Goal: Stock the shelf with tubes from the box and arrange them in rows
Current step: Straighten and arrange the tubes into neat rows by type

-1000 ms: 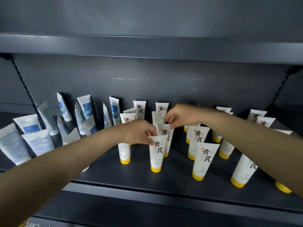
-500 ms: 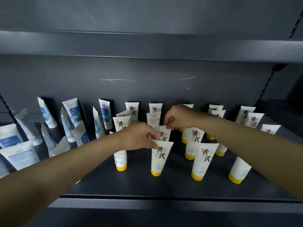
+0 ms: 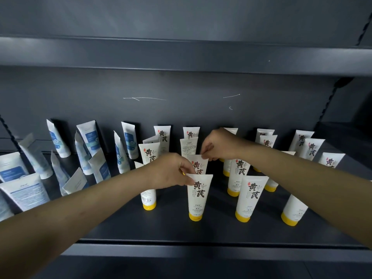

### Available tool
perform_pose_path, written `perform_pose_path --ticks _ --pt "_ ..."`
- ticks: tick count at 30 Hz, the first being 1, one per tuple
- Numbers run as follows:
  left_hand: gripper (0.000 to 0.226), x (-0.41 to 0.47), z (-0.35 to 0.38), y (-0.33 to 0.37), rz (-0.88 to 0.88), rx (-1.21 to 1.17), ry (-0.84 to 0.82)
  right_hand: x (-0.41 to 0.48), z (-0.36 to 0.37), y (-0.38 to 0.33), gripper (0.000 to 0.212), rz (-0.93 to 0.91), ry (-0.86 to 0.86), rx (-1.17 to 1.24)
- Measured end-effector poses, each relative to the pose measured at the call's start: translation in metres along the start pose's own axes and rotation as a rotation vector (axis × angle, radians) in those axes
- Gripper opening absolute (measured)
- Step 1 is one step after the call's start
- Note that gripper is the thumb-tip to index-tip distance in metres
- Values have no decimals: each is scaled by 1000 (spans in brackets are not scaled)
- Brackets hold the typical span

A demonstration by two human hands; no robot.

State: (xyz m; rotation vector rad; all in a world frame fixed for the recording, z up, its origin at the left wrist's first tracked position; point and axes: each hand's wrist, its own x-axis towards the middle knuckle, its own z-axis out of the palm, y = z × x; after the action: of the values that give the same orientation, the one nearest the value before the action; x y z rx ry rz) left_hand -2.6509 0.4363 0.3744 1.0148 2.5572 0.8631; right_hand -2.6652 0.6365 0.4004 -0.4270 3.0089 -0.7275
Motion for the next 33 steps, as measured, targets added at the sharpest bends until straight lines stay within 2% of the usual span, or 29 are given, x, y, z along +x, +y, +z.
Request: perform_pose_path --ticks 7,10,16,21,27,33 --pt "31 -3 -3 -2 -10 -34 -49 -2 -2 -3 10 19 -57 42" --pt "28 -6 -12 -2 -16 -81 -65 -4 -6 -2 16 33 -101 71" --pt "25 1 -51 -6 8 -75 69 1 -30 5 22 44 -43 80" --pt "26 12 -92 -27 1 73 188 25 -35 2 26 21 -1 68" --pt "32 21 -104 -55 -159 262 77 58 -22 -3 37 -24 -4 -130" --pt "21 30 -101 -73 -134 350 117 73 -10 -6 29 -9 -66 -174"
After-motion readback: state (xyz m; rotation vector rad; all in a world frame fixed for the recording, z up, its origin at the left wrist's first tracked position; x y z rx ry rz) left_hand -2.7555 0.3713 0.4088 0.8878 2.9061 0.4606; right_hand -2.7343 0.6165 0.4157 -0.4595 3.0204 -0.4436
